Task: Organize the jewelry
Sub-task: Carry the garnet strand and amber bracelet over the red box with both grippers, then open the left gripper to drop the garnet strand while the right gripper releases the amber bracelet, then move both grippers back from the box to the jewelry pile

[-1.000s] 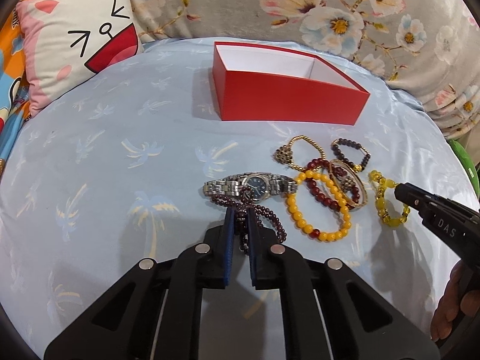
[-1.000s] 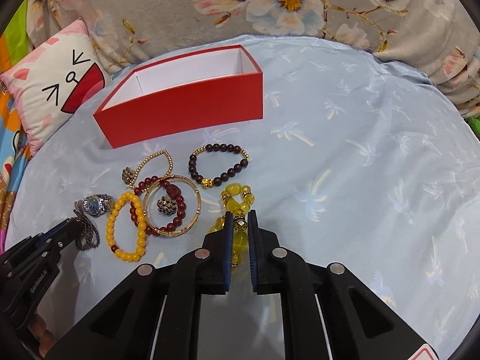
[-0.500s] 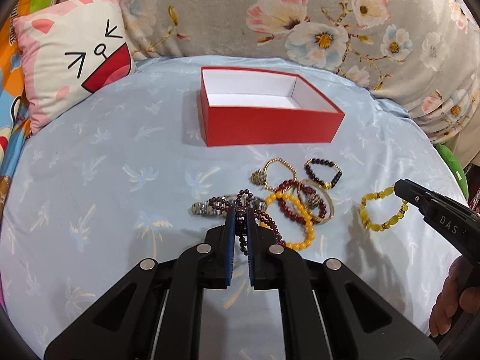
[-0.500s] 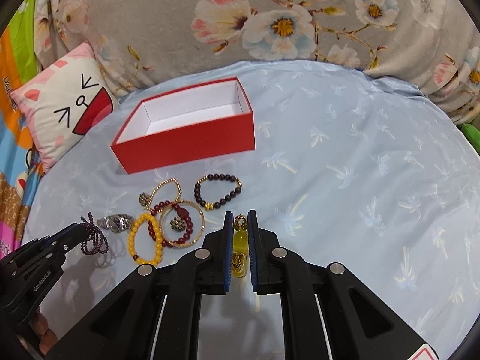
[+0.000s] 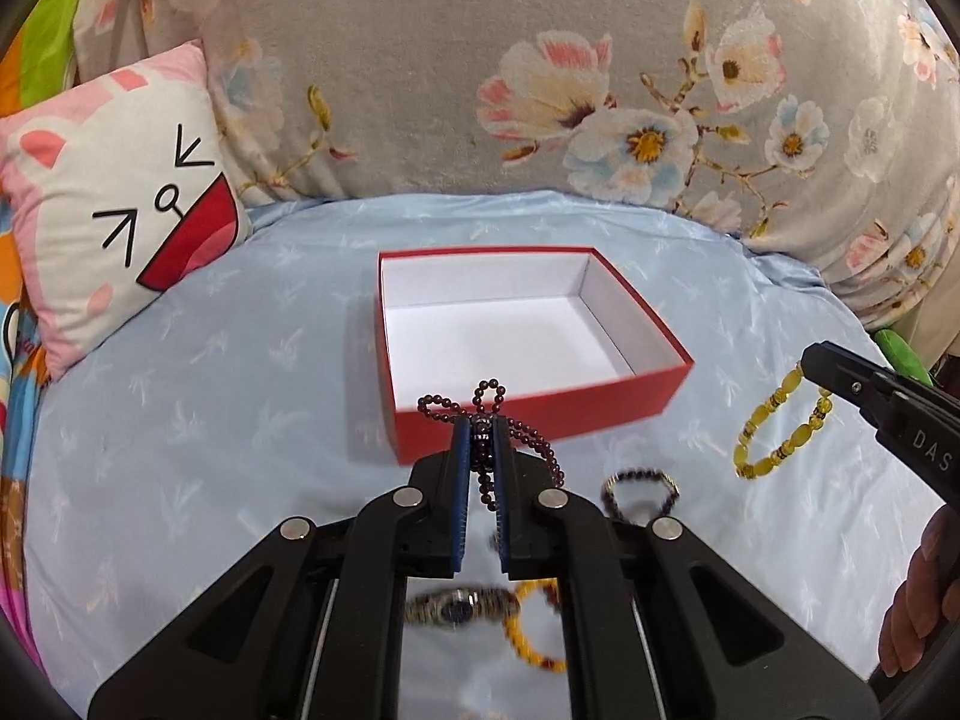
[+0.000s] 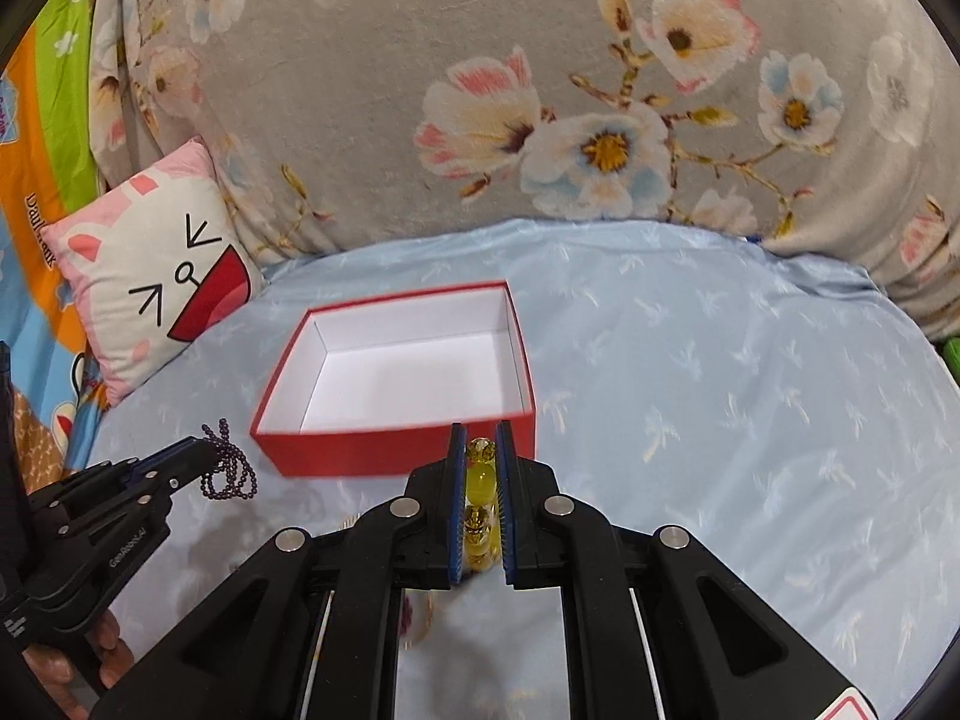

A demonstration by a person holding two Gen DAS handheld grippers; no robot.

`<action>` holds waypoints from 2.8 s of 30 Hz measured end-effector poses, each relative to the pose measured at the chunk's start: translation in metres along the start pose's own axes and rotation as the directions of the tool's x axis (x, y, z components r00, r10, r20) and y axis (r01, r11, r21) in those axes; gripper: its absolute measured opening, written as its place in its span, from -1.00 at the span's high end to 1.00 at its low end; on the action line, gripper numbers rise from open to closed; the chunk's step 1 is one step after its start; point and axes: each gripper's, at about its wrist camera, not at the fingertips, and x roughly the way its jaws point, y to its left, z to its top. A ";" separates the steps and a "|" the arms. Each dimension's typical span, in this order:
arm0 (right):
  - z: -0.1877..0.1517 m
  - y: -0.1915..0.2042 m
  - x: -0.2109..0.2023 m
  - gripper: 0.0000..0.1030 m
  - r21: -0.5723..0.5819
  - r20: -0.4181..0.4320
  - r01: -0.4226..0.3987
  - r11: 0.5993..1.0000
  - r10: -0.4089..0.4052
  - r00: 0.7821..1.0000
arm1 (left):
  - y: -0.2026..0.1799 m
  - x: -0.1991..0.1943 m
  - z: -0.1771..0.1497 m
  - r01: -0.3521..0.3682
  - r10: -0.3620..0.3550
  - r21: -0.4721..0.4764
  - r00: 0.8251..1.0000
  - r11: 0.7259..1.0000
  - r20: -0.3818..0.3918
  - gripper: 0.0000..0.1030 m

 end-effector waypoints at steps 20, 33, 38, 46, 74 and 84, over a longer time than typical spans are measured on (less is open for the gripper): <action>0.086 0.015 0.159 0.83 0.028 -0.100 -0.088 0.996 0.090 0.991 | 0.020 0.139 0.084 -0.055 0.055 0.006 0.996 0.998 -0.067 0.86; 0.085 0.009 0.219 0.82 0.022 -0.151 -0.054 0.998 0.056 0.987 | 0.030 0.184 0.086 -0.080 0.081 0.016 0.990 0.997 -0.112 0.86; 0.086 0.009 0.216 0.67 0.003 -0.120 -0.034 0.999 0.034 0.992 | 0.028 0.188 0.088 -0.115 0.118 0.038 0.989 0.993 -0.091 0.75; 0.084 0.010 0.205 0.63 0.004 -0.105 -0.037 0.999 0.037 0.994 | 0.023 0.183 0.091 -0.129 0.133 0.050 0.988 0.990 -0.077 0.22; -0.003 0.000 0.081 0.50 0.002 -0.108 -0.018 1.000 0.019 0.994 | 0.025 0.060 0.030 -0.090 0.089 -0.017 0.995 0.996 -0.040 0.10; -0.050 0.008 0.055 0.40 0.012 -0.154 -0.032 0.999 0.033 0.988 | 0.036 0.033 -0.015 -0.111 0.109 -0.033 0.992 0.993 -0.061 -0.07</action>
